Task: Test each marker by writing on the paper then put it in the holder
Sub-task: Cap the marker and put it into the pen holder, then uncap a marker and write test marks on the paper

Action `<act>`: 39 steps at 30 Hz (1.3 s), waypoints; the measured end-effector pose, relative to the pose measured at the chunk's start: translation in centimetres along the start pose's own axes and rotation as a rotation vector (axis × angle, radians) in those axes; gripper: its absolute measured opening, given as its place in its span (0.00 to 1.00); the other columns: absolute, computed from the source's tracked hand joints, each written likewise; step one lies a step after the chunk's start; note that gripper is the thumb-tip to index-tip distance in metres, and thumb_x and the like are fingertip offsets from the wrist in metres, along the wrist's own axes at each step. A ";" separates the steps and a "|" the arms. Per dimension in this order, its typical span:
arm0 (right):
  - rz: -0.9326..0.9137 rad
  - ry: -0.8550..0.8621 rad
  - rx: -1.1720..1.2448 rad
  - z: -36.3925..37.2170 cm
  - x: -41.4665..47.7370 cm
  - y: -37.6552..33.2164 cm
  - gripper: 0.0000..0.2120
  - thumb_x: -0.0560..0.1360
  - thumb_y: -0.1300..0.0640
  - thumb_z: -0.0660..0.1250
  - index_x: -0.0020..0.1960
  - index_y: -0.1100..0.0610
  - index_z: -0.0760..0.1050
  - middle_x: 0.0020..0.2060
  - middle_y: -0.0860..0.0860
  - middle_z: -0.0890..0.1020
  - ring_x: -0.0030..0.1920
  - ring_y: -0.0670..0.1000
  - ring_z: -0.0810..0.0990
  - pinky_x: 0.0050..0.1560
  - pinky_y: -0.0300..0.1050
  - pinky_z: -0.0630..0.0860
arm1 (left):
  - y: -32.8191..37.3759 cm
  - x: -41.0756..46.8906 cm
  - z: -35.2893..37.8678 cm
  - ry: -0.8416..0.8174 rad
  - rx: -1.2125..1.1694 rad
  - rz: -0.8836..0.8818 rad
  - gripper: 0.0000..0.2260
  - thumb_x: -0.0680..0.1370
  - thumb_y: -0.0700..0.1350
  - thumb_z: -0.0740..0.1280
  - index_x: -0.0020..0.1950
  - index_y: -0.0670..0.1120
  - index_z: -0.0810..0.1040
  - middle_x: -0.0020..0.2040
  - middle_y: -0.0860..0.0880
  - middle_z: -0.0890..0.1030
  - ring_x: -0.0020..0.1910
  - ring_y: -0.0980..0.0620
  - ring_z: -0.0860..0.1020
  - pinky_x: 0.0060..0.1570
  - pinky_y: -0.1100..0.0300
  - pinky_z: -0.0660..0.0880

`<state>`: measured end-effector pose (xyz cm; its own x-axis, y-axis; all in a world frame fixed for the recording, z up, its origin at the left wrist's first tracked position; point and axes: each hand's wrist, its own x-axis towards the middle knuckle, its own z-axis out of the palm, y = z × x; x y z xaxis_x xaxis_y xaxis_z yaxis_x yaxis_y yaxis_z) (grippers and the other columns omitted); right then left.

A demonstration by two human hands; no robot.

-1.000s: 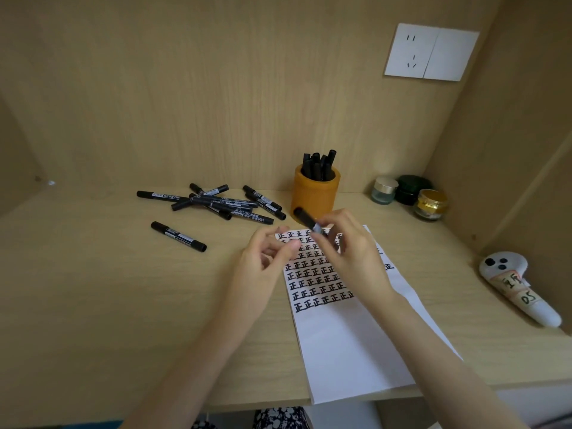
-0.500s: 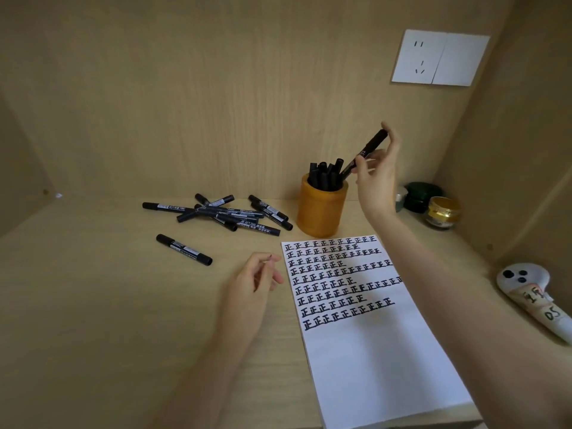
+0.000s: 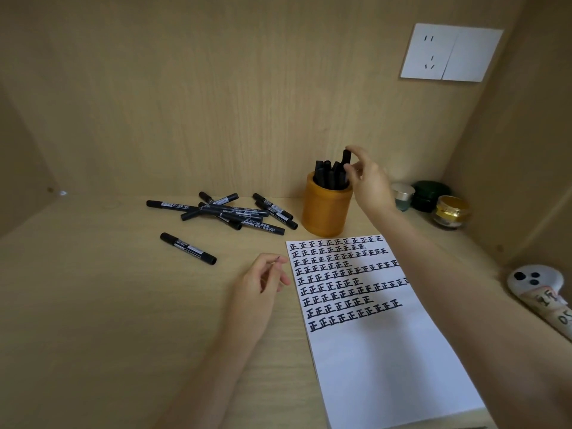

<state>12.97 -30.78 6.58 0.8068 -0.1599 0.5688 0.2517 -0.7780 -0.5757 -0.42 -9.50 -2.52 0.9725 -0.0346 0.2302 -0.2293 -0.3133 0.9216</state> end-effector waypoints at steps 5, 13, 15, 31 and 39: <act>0.005 -0.062 -0.080 0.2 0.7 0.2 0.16 0.82 0.58 0.58 0.69 0.55 0.71 0.56 0.57 0.81 0.55 0.54 0.80 0.47 0.42 0.72 | 0.1 -0.1 -0.1 -0.004 0.018 -0.004 0.08 0.80 0.46 0.59 0.51 0.58 0.75 0.39 0.55 0.81 0.38 0.61 0.77 0.42 0.65 0.76; 0.040 -0.074 -0.079 1.5 -0.8 1.6 0.23 0.81 0.66 0.52 0.74 0.56 0.64 0.64 0.60 0.74 0.66 0.58 0.69 0.64 0.51 0.69 | 0.1 0.1 -0.1 0.031 0.002 -0.020 0.08 0.80 0.45 0.60 0.51 0.57 0.75 0.38 0.54 0.81 0.39 0.55 0.78 0.45 0.53 0.77; 0.044 -0.060 -0.049 1.4 -1.5 1.8 0.24 0.81 0.66 0.54 0.76 0.55 0.62 0.62 0.59 0.75 0.64 0.57 0.70 0.62 0.49 0.68 | 0.1 0.2 -0.1 0.035 -0.002 -0.025 0.09 0.80 0.44 0.60 0.50 0.58 0.75 0.39 0.54 0.81 0.39 0.56 0.77 0.47 0.53 0.77; 0.078 0.034 0.194 -0.3 -5.8 -0.4 0.16 0.81 0.60 0.59 0.68 0.57 0.70 0.61 0.50 0.77 0.53 0.44 0.74 0.51 0.36 0.71 | -3.0 3.7 -6.7 0.191 0.531 0.018 0.16 0.77 0.36 0.63 0.62 0.51 0.75 0.60 0.53 0.73 0.60 0.54 0.71 0.63 0.56 0.70; 0.059 -0.049 0.271 0.3 -9.7 -1.8 0.14 0.80 0.62 0.58 0.63 0.55 0.74 0.55 0.46 0.79 0.50 0.40 0.75 0.45 0.23 0.68 | -5.9 6.5 -10.0 0.019 0.931 0.090 0.21 0.77 0.33 0.61 0.67 0.50 0.73 0.68 0.49 0.73 0.70 0.49 0.65 0.70 0.51 0.59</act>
<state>4.84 -27.67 1.94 0.8477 -0.1648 0.5042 0.3320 -0.5764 -0.7466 6.83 1.62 -3.33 0.9499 -0.0829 0.3015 -0.1713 -0.9446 0.2801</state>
